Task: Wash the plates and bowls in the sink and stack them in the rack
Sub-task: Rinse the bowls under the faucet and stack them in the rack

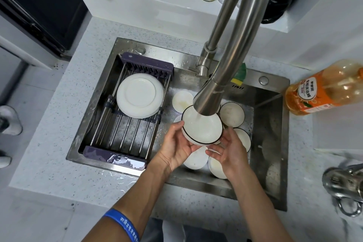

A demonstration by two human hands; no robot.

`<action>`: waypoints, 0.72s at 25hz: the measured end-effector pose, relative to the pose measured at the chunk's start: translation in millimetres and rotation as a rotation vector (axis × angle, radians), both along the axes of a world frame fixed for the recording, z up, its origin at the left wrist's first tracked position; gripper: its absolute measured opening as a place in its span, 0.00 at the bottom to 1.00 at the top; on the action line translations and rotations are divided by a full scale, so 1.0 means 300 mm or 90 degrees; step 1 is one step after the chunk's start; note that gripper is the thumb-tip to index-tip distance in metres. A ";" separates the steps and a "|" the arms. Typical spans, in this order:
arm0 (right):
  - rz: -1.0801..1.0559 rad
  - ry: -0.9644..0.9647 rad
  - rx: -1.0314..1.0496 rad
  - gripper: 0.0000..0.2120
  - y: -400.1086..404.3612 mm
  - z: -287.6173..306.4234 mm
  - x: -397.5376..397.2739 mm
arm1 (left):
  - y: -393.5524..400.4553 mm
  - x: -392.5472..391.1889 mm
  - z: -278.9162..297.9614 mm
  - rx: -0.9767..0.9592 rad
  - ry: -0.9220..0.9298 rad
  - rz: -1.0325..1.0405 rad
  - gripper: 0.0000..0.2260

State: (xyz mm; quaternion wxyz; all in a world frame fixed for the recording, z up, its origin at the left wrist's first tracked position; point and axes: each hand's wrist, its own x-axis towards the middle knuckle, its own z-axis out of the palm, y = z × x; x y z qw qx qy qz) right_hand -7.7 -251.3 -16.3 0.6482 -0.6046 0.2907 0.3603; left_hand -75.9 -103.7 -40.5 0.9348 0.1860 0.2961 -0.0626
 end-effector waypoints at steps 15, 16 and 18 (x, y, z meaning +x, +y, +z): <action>0.089 0.045 -0.039 0.09 0.040 -0.070 -0.101 | 0.095 -0.151 0.049 1.251 0.035 -0.268 0.45; 0.091 0.046 -0.039 0.09 0.042 -0.072 -0.102 | 0.121 -0.171 0.062 1.237 0.088 -0.253 0.46; 0.087 0.048 -0.038 0.08 0.043 -0.079 -0.110 | 0.209 -0.230 0.068 1.194 0.209 -0.232 0.46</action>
